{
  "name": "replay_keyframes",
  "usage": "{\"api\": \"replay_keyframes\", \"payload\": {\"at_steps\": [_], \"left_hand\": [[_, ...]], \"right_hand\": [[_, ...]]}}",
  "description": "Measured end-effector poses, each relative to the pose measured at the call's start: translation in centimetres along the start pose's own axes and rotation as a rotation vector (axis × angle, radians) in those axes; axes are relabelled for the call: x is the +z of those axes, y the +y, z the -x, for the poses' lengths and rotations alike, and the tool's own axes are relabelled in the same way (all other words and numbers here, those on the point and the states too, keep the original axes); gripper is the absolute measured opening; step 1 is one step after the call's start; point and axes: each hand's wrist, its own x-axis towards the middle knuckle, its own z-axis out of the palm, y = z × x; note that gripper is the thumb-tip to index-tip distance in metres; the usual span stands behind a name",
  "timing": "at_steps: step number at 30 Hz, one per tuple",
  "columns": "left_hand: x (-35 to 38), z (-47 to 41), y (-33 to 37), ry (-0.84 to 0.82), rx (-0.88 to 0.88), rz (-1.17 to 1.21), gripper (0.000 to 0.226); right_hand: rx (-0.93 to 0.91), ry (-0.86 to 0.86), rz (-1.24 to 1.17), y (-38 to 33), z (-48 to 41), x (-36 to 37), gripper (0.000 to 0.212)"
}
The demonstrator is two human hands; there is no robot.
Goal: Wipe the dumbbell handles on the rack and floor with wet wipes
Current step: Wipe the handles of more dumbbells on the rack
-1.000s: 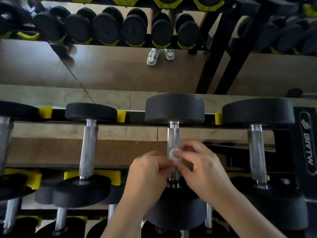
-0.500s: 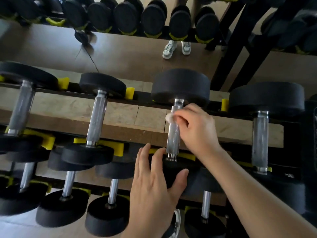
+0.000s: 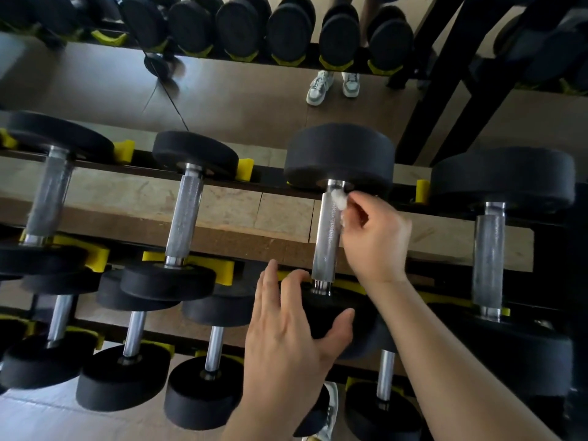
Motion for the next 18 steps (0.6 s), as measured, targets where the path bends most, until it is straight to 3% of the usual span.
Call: {"api": "replay_keyframes", "payload": {"at_steps": [2,5,8,10,15,16,18], "left_hand": [[-0.2,-0.2,-0.1,-0.035,-0.029,0.024,0.076],[-1.0,-0.9,0.1,-0.149,-0.124,0.072,0.088],[-1.5,-1.2,0.4,-0.191,-0.134,0.07,0.092],[-1.5,-1.1,0.4,-0.191,-0.139,0.068,0.093],[-1.1,-0.7,-0.3,-0.149,-0.104,0.096,0.092],[-1.1,-0.7,-0.4,-0.145,-0.097,0.104,0.091],[-1.2,-0.7,-0.3,-0.153,-0.098,0.114,0.09]], "right_hand": [[0.029,-0.172,-0.057,-0.4,1.9,-1.5,0.011],[-0.104,-0.493,-0.025,-1.3,3.0,-3.2,0.009],[-0.215,-0.403,0.089,-1.3,0.3,-2.2,0.007],[-0.184,-0.355,0.062,-1.2,-1.8,-1.8,0.012],[-0.276,-0.89,0.047,-1.5,1.2,-4.3,0.012],[-0.305,-0.881,0.052,-1.6,0.8,-4.2,0.01],[-0.318,-0.666,0.081,-1.5,-1.1,-3.0,0.01]]}}
